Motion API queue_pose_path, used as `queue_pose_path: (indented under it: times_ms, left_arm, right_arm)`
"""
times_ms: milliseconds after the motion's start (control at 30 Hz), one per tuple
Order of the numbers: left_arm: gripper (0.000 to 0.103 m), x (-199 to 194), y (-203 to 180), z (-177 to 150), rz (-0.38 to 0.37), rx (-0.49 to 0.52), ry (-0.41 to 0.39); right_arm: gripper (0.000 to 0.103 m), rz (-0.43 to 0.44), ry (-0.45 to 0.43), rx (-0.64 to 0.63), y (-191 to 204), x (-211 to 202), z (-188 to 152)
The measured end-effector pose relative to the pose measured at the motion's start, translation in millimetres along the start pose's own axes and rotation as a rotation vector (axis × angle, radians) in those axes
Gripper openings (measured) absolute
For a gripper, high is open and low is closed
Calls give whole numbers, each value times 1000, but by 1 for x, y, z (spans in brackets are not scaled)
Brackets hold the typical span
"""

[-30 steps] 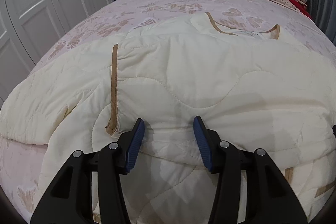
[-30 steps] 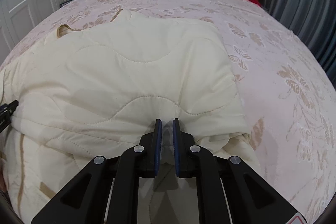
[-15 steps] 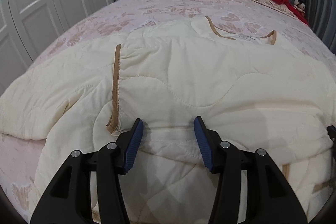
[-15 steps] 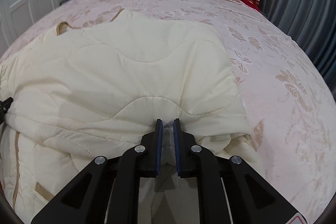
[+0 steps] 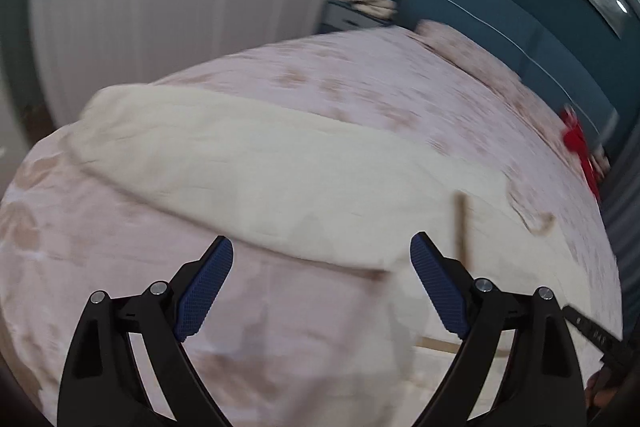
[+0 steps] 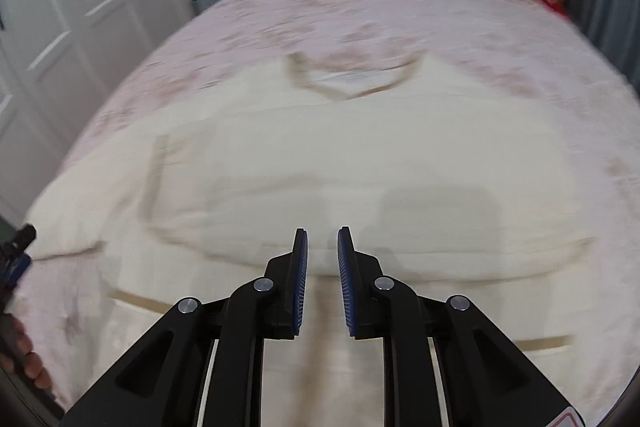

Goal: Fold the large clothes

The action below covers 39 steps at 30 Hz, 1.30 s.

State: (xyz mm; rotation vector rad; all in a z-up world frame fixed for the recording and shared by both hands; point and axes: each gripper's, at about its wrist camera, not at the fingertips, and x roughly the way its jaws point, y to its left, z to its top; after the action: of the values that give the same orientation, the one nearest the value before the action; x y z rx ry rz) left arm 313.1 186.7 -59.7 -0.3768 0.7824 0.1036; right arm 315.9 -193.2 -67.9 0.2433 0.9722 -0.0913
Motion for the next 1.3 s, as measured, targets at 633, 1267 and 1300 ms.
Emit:
queue_pose_path:
  times_ms: [633,1267,1300]
  left_arm:
    - [81,67,205,59,30,-502,36]
    - [4,-90,-116,140,-518,131,-134]
    - [4,-94,-136,134,-541,160,-124]
  right_arm:
    - [14,-45,39,9,48,79,-24]
    - [12,25,3,33,36,54,-27]
    - [13,42,-24,40,32,38,-30]
